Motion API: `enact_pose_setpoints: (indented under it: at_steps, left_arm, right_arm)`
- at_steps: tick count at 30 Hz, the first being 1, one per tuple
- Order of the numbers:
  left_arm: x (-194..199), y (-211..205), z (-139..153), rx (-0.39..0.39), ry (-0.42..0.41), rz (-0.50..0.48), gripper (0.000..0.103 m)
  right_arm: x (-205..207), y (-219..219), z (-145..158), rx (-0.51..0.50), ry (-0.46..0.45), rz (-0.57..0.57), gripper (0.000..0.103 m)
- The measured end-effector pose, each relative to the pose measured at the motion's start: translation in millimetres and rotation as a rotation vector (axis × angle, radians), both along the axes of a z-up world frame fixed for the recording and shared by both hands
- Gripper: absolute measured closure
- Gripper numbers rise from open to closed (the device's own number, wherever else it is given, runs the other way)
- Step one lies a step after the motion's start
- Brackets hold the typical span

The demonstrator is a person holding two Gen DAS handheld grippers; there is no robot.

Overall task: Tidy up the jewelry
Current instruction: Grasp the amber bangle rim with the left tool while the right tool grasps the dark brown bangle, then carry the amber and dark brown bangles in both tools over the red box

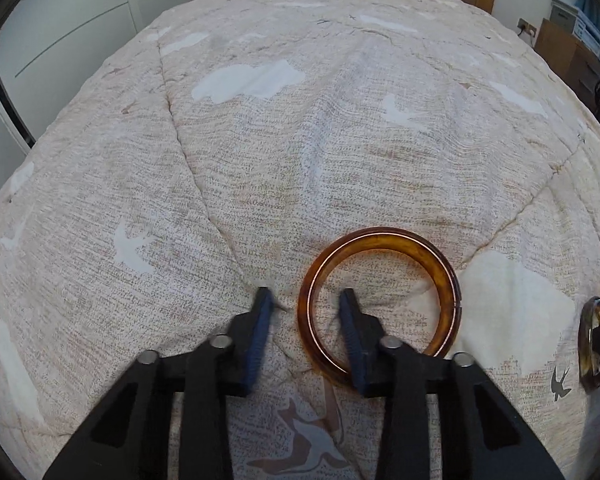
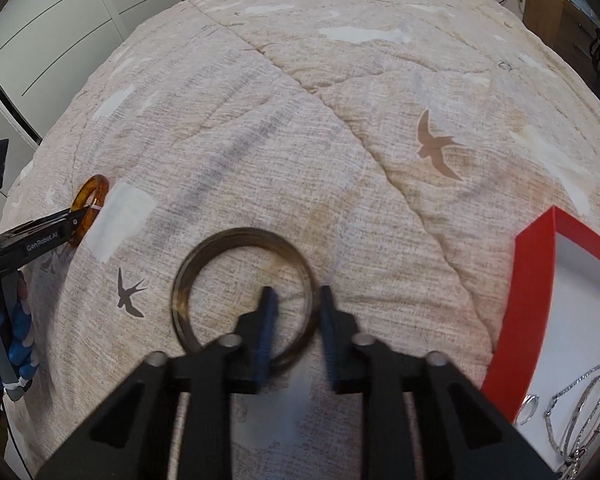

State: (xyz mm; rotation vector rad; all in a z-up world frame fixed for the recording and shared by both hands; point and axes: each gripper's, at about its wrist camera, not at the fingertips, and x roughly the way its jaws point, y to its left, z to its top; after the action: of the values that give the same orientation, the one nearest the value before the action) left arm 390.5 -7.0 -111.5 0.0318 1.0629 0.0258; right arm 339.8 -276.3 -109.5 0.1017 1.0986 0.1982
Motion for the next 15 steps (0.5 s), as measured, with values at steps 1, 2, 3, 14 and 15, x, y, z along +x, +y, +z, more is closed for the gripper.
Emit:
enact_pose_setpoints:
  at_steps: [1, 2, 3, 14, 15]
  left_arm:
    - [-1.7, -0.9, 1.5, 0.000, 0.001, 0.001, 0.090]
    - [-3.9, 0.1, 3.9, 0.003, -0.002, 0.006, 0.092]
    - [-6.2, 0.3, 6.3, 0.002, -0.005, 0.011, 0.092]
    - [-37.1, 1.1, 44.0, 0.003, -0.047, 0.026, 0.094]
    - [-41.7, 0.1, 49.1, 0.005, -0.053, 0.023, 0.094]
  right_arm:
    - [-1.4, 0.5, 1.6, 0.006, -0.007, 0.000, 0.094]
    - [-4.0, 0.8, 3.5, 0.012, -0.016, 0.000, 0.094]
    - [-7.0, 1.1, 5.8, 0.014, -0.026, -0.003, 0.094]
    - [-46.3, -1.6, 52.7, 0.064, -0.132, -0.003, 0.095]
    - [-51.4, -2.9, 58.3, 0.070, -0.140, -0.005, 0.095]
